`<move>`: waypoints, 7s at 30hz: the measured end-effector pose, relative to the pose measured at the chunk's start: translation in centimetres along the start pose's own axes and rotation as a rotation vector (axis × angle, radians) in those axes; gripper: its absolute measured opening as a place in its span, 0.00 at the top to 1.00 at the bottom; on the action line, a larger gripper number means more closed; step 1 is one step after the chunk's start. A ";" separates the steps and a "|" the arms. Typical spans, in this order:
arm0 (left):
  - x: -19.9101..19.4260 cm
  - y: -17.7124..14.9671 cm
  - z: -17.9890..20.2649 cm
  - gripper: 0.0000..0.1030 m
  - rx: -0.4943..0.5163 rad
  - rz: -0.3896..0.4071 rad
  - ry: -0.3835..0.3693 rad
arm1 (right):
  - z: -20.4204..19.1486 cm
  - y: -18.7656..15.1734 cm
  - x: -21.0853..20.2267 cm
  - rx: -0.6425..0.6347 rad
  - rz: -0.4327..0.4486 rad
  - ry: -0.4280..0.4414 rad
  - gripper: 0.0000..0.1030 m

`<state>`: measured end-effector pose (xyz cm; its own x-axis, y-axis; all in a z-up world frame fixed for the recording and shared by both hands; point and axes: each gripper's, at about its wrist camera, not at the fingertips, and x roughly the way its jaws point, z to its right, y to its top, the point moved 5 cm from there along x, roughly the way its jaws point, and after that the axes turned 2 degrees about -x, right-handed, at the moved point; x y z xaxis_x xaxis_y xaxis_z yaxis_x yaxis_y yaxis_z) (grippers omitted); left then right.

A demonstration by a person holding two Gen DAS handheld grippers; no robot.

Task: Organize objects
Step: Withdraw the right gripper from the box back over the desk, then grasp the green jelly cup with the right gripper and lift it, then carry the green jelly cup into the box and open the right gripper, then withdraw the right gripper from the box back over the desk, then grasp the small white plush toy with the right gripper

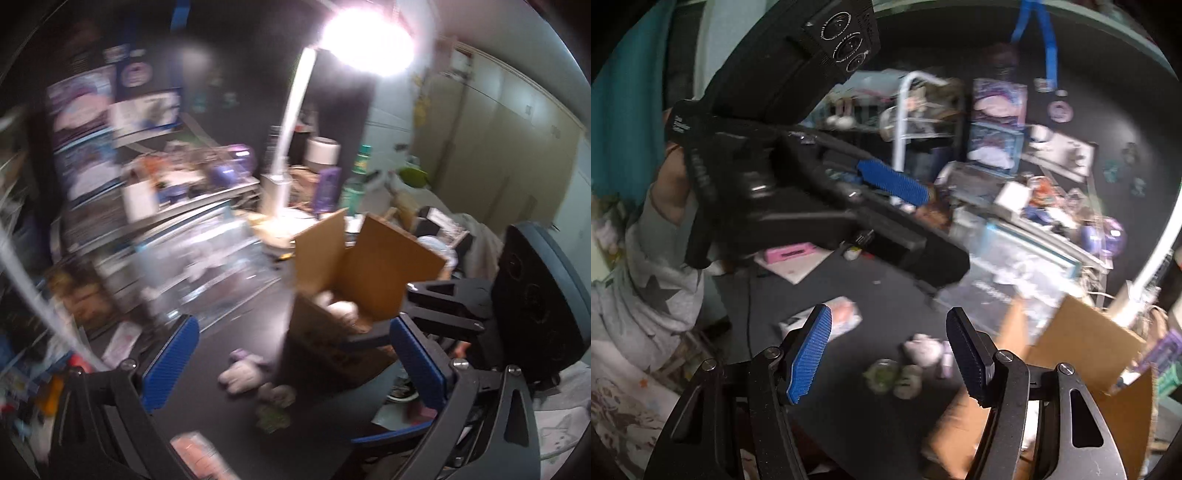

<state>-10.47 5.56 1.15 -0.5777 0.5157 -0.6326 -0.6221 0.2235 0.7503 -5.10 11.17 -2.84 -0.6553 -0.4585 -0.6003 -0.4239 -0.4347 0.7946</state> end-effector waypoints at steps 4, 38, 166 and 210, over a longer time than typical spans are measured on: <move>-1.2 -3.2 -3.1 0.00 -0.061 0.019 0.056 | -2.9 -0.7 3.0 -0.046 -0.034 0.041 0.40; 1.5 -11.7 -7.1 0.01 -0.198 -0.055 0.045 | -3.6 -7.5 13.6 -0.040 -0.282 0.004 0.88; 11.4 5.0 8.4 0.15 0.048 -0.181 -0.242 | 13.5 -4.8 -4.8 0.159 -0.206 -0.293 0.57; 2.0 -15.1 -7.9 0.01 -0.312 0.001 0.000 | 2.6 -10.7 12.5 0.297 -0.269 -0.284 0.54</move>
<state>-6.42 -3.28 -12.94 -0.5782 0.5159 -0.6320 -0.7538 -0.0416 0.6558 -10.41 12.07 -18.62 -0.6254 -0.1130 -0.7721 -0.7342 -0.2497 0.6313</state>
